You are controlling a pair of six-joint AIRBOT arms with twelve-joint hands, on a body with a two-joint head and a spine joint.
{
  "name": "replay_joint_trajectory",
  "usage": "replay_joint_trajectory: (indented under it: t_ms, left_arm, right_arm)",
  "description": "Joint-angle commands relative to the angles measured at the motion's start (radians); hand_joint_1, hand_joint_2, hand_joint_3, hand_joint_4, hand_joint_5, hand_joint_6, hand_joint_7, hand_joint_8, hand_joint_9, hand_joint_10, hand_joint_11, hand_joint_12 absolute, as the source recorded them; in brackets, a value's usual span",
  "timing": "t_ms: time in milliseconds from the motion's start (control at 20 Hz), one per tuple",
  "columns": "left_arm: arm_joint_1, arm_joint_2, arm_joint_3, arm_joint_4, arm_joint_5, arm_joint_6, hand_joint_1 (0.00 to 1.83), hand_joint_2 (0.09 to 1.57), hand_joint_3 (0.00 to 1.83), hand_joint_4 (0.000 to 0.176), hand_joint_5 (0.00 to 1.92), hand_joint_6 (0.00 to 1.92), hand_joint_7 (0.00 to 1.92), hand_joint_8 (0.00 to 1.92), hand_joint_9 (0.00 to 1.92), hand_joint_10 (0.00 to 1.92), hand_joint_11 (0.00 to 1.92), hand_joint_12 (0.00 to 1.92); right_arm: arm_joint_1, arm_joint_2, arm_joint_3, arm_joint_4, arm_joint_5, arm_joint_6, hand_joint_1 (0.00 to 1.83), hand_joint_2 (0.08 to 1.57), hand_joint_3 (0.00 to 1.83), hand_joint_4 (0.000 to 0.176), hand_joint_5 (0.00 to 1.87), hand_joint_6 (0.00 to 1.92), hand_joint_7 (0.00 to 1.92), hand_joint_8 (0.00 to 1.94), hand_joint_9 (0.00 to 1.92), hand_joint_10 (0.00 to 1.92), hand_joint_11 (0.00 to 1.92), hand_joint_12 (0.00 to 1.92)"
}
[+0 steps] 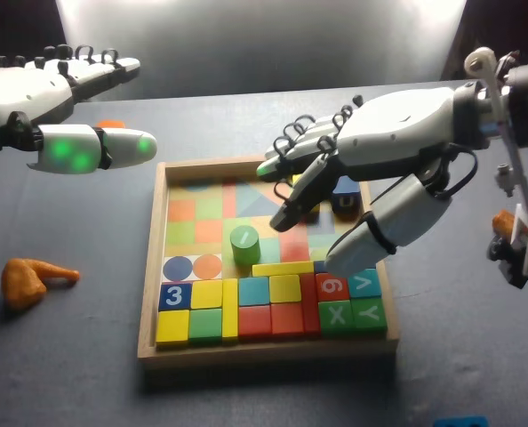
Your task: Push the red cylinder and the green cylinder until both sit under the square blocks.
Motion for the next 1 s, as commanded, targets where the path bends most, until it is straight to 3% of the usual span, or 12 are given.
replay_joint_trajectory:
  t_ms: [0,100,250,350,450,550,650,700,750,850,900,950]
  left_arm:
    - [-0.016,-0.002,0.007,-0.006,-0.105,0.003,0.0,1.09,0.0,0.128,0.01,0.0,0.0,0.0,0.0,0.0,0.0,0.32]
    - [-0.017,-0.008,0.013,-0.006,-0.101,0.003,0.0,1.12,0.0,0.101,0.01,0.0,0.0,0.0,0.0,0.0,0.0,0.31]
    - [-0.021,-0.014,0.019,-0.006,-0.096,0.005,0.0,1.12,0.0,0.124,0.01,0.0,0.0,0.0,0.0,0.0,0.0,0.3]
    - [-0.021,-0.017,0.022,-0.006,-0.093,0.005,0.0,1.09,0.0,0.108,0.01,0.0,0.0,0.0,0.0,0.0,0.0,0.36]
    - [-0.022,-0.021,0.026,-0.006,-0.088,0.005,0.0,1.1,0.0,0.108,0.01,0.0,0.0,0.0,0.0,0.0,0.0,0.19]
    - [-0.022,-0.027,0.03,-0.006,-0.085,0.005,0.0,1.1,0.0,0.138,0.0,0.0,0.0,0.0,0.0,0.0,0.0,0.06]
    - [-0.026,-0.03,0.032,-0.005,-0.082,0.01,0.0,1.11,0.0,0.108,0.01,0.0,0.0,0.0,0.0,0.0,0.0,0.05]
    - [-0.029,-0.031,0.032,-0.005,-0.08,0.013,0.0,1.08,0.0,0.138,0.0,0.0,0.0,0.0,0.0,0.0,0.01,0.05]
    - [-0.031,-0.031,0.032,-0.005,-0.078,0.016,0.0,1.1,0.0,0.128,0.01,0.0,0.0,0.0,0.0,0.0,0.0,0.05]
    - [-0.032,-0.032,0.032,-0.005,-0.077,0.018,0.03,1.11,0.0,0.108,0.01,0.0,0.0,0.0,0.0,0.0,0.0,0.05]
    - [-0.032,-0.032,0.032,-0.005,-0.076,0.018,0.02,1.08,0.0,0.129,0.01,0.0,0.0,0.0,0.0,0.0,0.0,0.06]
    - [-0.032,-0.033,0.032,-0.005,-0.075,0.019,0.07,1.06,0.0,0.136,0.01,0.0,0.0,0.0,0.0,0.0,0.0,0.01]
  right_arm:
    - [-0.001,-0.006,0.007,0.066,0.02,-0.002,0.29,1.06,0.0,0.128,0.57,0.0,0.08,0.0,0.0,0.0,0.0,0.44]
    - [-0.012,-0.027,0.021,0.086,0.021,-0.016,0.29,1.05,0.0,0.143,0.56,0.0,0.09,0.0,0.0,0.0,0.0,0.4]
    - [-0.023,-0.052,0.04,0.099,0.021,-0.023,0.28,1.05,0.0,0.161,0.54,0.0,0.07,0.0,0.0,0.0,0.0,0.23]
    - [-0.027,-0.064,0.048,0.104,0.018,-0.027,0.27,1.06,0.0,0.164,0.53,0.0,0.06,0.0,0.0,0.0,0.0,0.18]
    - [-0.027,-0.077,0.055,0.117,0.016,-0.045,0.25,1.06,0.0,0.159,0.53,0.0,0.04,0.0,0.0,0.0,0.0,0.1]
    - [-0.024,-0.091,0.064,0.124,0.016,-0.057,0.27,1.06,0.0,0.15,0.53,0.0,0.04,0.0,0.0,0.0,0.0,0.12]
    - [-0.021,-0.101,0.068,0.127,0.014,-0.068,0.27,1.06,0.0,0.159,0.52,0.0,0.04,0.0,0.0,0.0,0.0,0.14]
    - [-0.021,-0.105,0.071,0.127,0.011,-0.072,0.28,1.06,0.0,0.159,0.52,0.0,0.04,0.0,0.0,0.0,0.0,0.14]
    - [-0.021,-0.108,0.073,0.128,0.009,-0.074,0.28,1.06,0.0,0.152,0.52,0.0,0.05,0.0,0.0,0.0,0.0,0.17]
    - [-0.022,-0.117,0.081,0.13,0.002,-0.079,0.26,1.06,0.0,0.157,0.51,0.0,0.04,0.0,0.0,0.0,0.0,0.18]
    - [-0.023,-0.123,0.088,0.131,-0.001,-0.081,0.26,1.06,0.0,0.155,0.51,0.0,0.04,0.0,0.0,0.0,0.0,0.18]
    - [-0.024,-0.129,0.093,0.132,-0.003,-0.082,0.27,1.06,0.0,0.154,0.52,0.0,0.04,0.0,0.0,0.0,0.0,0.18]
